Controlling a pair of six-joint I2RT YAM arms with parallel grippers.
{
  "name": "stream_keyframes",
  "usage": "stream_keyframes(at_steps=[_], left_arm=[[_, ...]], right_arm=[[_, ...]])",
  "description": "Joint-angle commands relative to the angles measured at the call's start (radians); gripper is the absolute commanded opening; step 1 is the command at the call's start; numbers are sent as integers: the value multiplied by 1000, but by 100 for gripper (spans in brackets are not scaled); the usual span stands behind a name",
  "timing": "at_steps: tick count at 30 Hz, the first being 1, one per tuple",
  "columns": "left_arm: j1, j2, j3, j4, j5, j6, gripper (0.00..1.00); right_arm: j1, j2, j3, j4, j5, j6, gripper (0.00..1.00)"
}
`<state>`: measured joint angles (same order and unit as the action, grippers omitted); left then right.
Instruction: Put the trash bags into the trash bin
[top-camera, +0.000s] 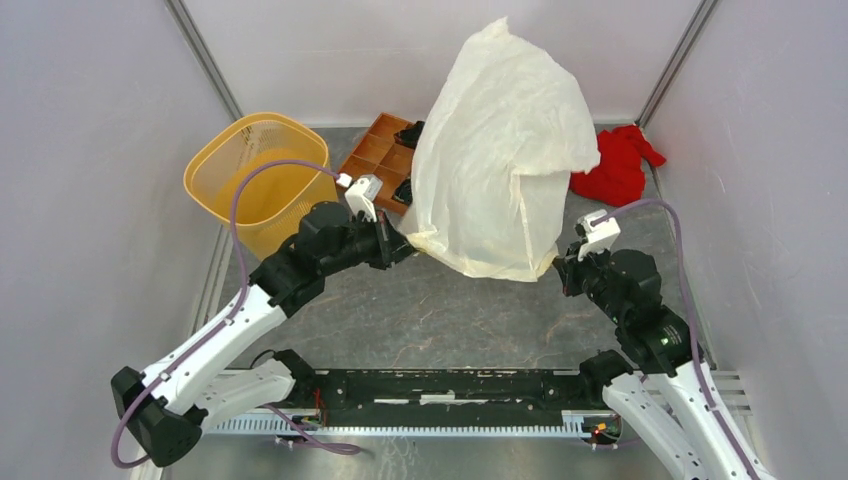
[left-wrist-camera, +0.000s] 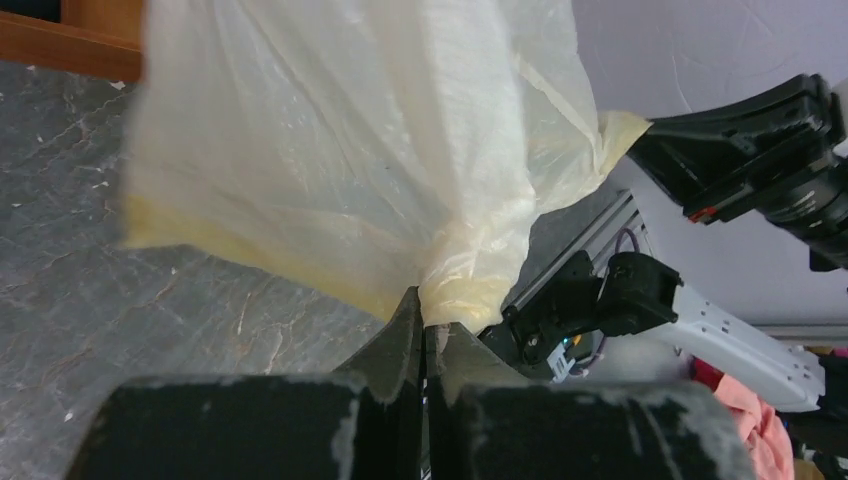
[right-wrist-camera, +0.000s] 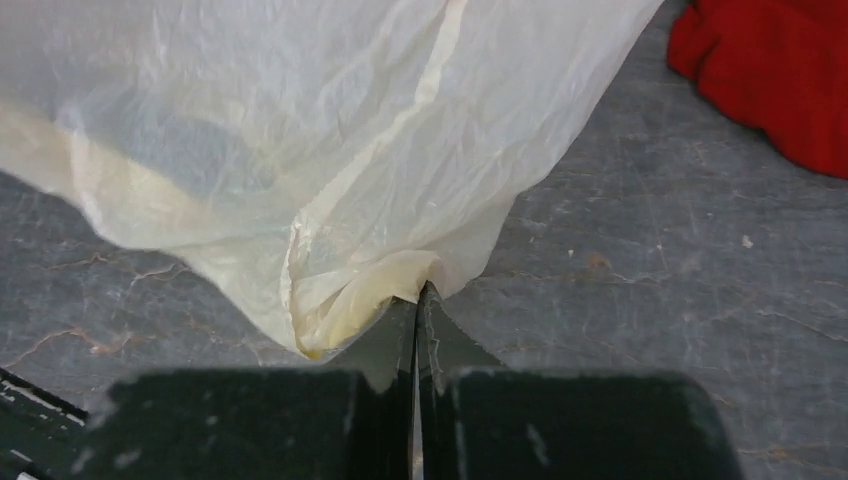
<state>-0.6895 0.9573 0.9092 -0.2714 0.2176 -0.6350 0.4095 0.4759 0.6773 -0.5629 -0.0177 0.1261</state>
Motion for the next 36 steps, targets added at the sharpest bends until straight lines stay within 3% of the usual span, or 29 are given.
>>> stream_keyframes(at_steps=[1, 5, 9, 12, 15, 18, 22, 31, 36], left_arm=[[-3, -98, 88, -42, -16, 78, 2], [-13, -8, 193, 19, 132, 72, 2], [-95, 126, 266, 218, 245, -30, 2], [-170, 232, 326, 364, 268, -93, 2], [-213, 313, 376, 422, 270, -131, 2], [-219, 347, 334, 515, 267, -205, 2], [-220, 369, 271, 593, 248, -278, 2], [-220, 393, 258, 581, 184, -306, 2], [-219, 404, 274, 555, 163, -299, 2]], right_arm=[[-4, 5, 119, 22, 88, -70, 1], [-3, 74, 214, 82, -67, -162, 1], [-4, 173, 328, 179, -335, -180, 4], [-4, 209, 298, 385, -563, -45, 4], [-3, 194, 169, 675, -703, 191, 6], [-4, 151, 94, 760, -652, 284, 9], [-3, 103, -3, 840, -598, 412, 23], [-3, 77, -40, 762, -574, 368, 54], [-3, 65, -90, 862, -567, 432, 75]])
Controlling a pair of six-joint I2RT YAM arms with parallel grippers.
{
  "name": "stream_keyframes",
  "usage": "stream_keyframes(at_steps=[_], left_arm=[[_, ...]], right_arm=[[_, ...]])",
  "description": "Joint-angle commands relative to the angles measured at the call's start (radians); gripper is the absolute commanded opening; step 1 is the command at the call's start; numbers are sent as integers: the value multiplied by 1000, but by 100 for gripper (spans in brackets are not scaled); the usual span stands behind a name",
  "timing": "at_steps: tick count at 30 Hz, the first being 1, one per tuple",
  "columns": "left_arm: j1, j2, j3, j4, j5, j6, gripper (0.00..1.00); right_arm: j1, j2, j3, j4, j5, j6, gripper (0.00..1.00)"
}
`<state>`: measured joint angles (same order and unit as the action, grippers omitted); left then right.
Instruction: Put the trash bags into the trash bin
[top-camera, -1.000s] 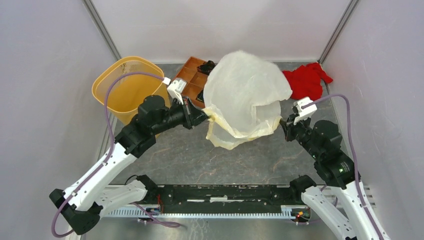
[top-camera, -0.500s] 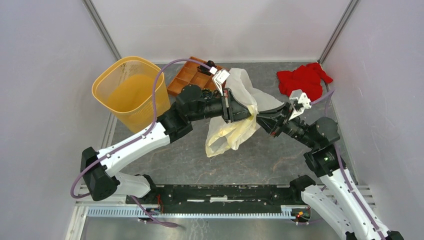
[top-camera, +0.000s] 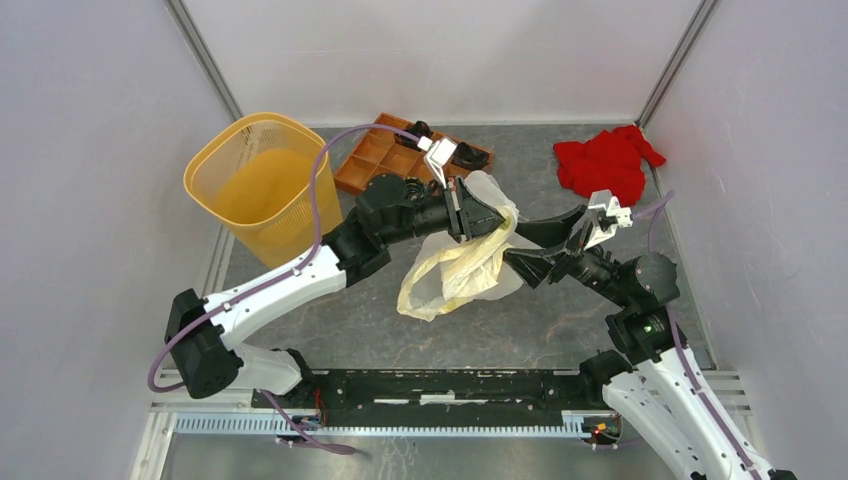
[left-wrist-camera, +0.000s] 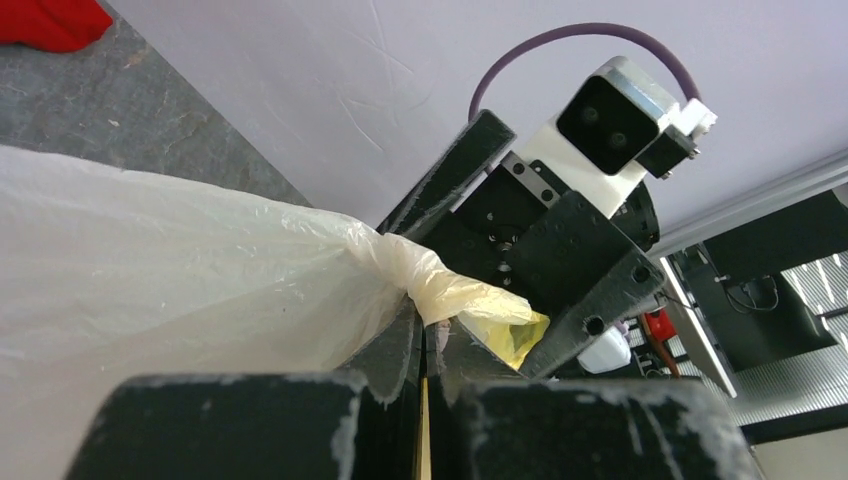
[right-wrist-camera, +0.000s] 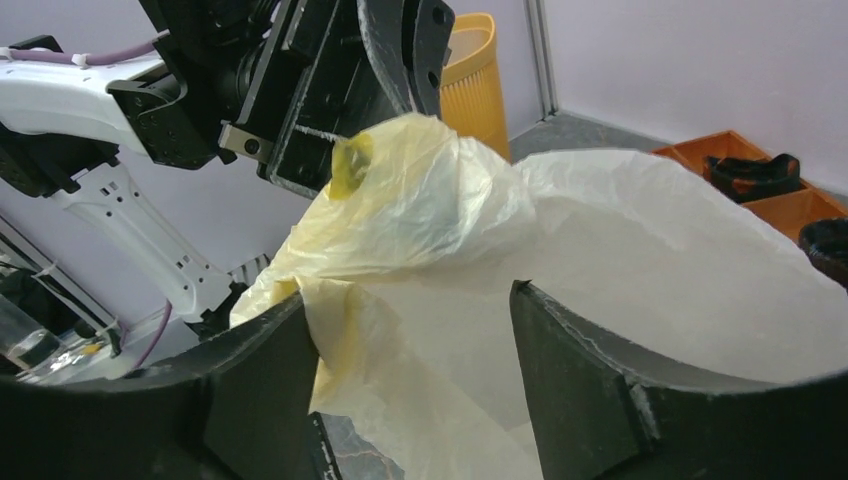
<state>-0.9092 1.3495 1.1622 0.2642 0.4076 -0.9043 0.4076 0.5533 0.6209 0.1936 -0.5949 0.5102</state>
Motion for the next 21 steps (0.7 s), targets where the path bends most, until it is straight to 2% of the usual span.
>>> stream_keyframes(at_steps=[1, 4, 9, 12, 14, 15, 16, 17, 19, 21], left_arm=[[0, 23, 27, 29, -11, -41, 2], [-2, 59, 32, 80, 54, -82, 2], [-15, 86, 40, 115, 113, -102, 2], [-17, 83, 43, 115, 128, -99, 2], [-17, 76, 45, 109, 136, -83, 2], [-17, 70, 54, 76, 133, -66, 3], [-17, 64, 68, 30, 119, -36, 7], [-17, 58, 84, -17, 104, -4, 16], [-17, 44, 112, -110, 74, 63, 40], [-17, 36, 159, -222, 32, 135, 63]], right_arm=[[-2, -11, -39, 122, 23, 55, 82], [-2, 8, -48, 183, 35, 68, 90], [-2, 75, -64, 271, 27, 91, 91], [-1, 105, -96, 370, -6, 120, 85], [0, 118, -129, 433, -21, 144, 73], [-1, 125, -142, 462, -28, 159, 62], [-1, 132, -152, 486, -39, 170, 55], [-1, 139, -159, 499, -52, 177, 48], [2, 142, -164, 500, -59, 178, 28], [1, 138, -162, 473, -47, 163, 17]])
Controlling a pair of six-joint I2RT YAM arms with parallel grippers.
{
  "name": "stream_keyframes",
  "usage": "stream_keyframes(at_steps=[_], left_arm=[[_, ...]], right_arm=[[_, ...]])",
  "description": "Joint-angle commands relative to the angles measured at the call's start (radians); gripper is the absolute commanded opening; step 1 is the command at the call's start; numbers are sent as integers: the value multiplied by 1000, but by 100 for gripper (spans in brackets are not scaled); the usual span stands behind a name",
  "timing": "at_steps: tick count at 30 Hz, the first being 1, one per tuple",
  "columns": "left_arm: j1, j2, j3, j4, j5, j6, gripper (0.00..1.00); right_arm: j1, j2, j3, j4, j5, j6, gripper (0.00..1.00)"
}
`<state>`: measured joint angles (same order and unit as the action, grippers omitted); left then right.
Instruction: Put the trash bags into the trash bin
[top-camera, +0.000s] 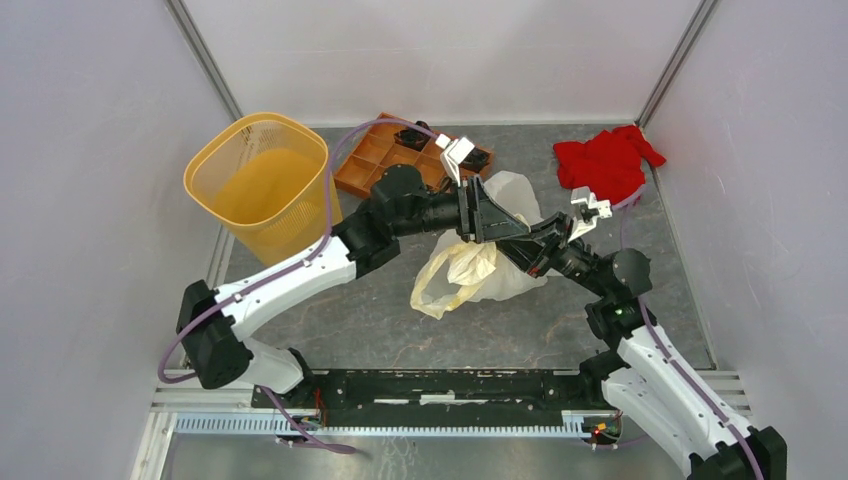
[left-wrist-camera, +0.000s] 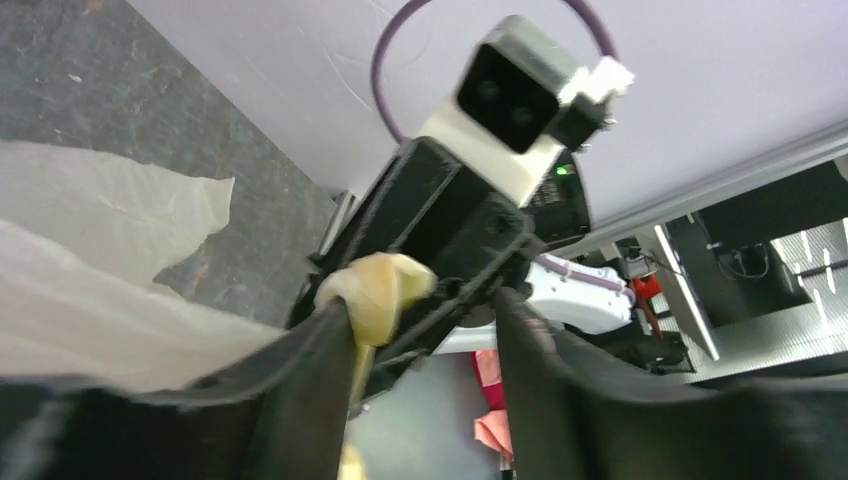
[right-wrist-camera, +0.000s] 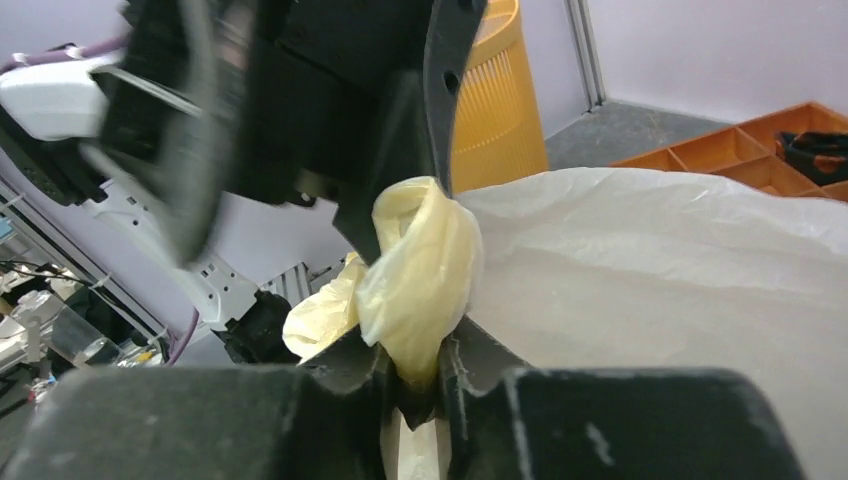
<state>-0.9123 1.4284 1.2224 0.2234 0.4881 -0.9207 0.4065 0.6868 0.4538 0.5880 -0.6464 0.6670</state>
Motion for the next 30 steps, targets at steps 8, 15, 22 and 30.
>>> stream_keyframes(at_steps=[8, 15, 22, 30], left_arm=[[-11, -115, 342, -788, -526, 546, 100], [-2, -174, 346, -1024, -1618, 789, 100], [255, 5, 459, -1286, -1452, 642, 100], [335, 54, 350, -1249, -1410, 653, 98]], right_arm=[[3, -40, 116, -473, 233, -294, 1], [1, -154, 207, -935, 610, -519, 1], [2, -198, 312, -1033, 662, -588, 1], [2, -235, 342, -1013, 649, -599, 1]])
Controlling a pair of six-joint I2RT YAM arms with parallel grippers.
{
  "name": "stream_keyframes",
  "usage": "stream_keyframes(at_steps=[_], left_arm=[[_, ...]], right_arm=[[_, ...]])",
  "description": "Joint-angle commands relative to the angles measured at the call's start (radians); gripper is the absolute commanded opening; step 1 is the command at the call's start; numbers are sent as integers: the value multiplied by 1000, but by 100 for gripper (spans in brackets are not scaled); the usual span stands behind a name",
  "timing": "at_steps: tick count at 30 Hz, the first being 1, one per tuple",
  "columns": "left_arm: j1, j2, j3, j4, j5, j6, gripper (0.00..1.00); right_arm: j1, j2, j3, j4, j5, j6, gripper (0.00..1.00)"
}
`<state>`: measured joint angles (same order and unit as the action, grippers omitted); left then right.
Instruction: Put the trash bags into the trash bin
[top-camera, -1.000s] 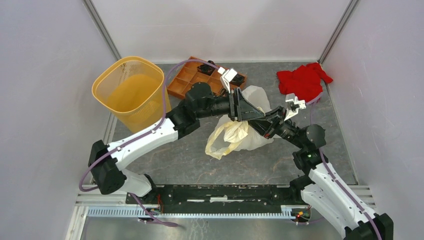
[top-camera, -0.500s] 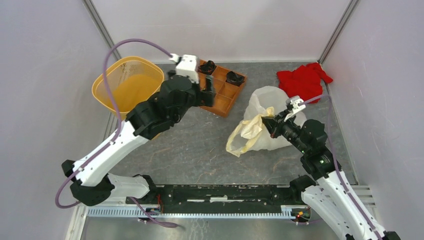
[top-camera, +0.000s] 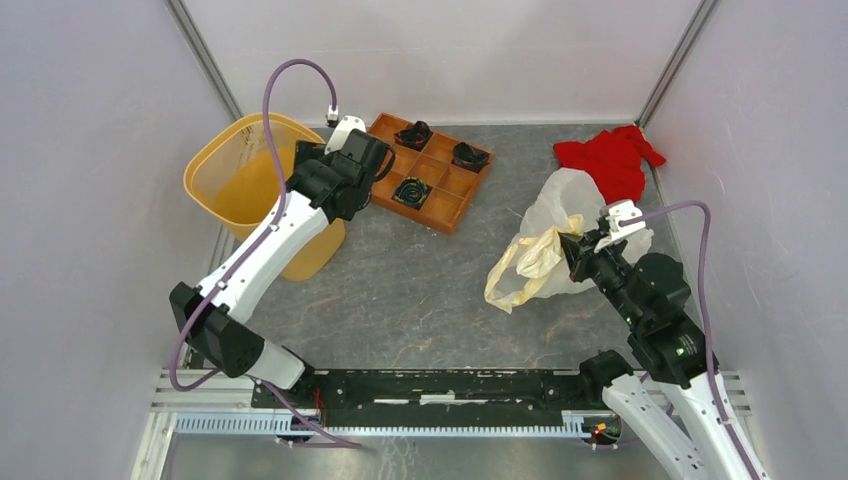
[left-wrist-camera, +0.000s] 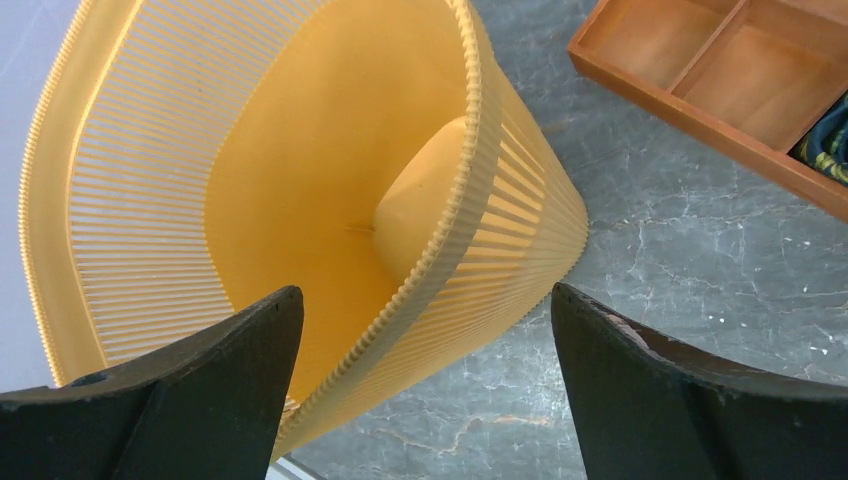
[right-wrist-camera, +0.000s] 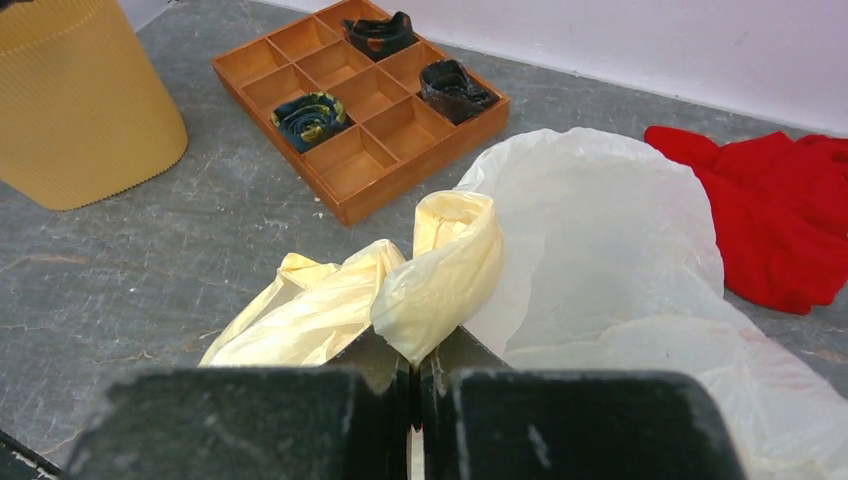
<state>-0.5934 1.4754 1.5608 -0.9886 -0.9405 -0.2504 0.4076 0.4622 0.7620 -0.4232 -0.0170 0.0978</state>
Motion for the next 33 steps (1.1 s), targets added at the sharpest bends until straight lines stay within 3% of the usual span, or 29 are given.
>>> stream_keyframes(at_steps=[1, 11, 16, 22, 28, 33], left_arm=[[16, 6, 13, -45, 57, -20, 93], [15, -117, 13, -143, 297, -36, 34], [9, -157, 6, -204, 479, -37, 9], [-24, -249, 22, -167, 815, -78, 2], [-29, -298, 58, -174, 987, -103, 2], [-75, -330, -47, -157, 1060, -137, 2]], right_arm=[[0, -11, 35, -6, 19, -31, 1], [2, -20, 36, 16, 25, -27, 1], [1, -28, 61, 54, 218, 67, 1], [2, 5, 136, 37, 675, 408, 1], [2, 85, 254, -9, 774, 614, 1], [0, 112, 299, 46, 731, 822, 1]])
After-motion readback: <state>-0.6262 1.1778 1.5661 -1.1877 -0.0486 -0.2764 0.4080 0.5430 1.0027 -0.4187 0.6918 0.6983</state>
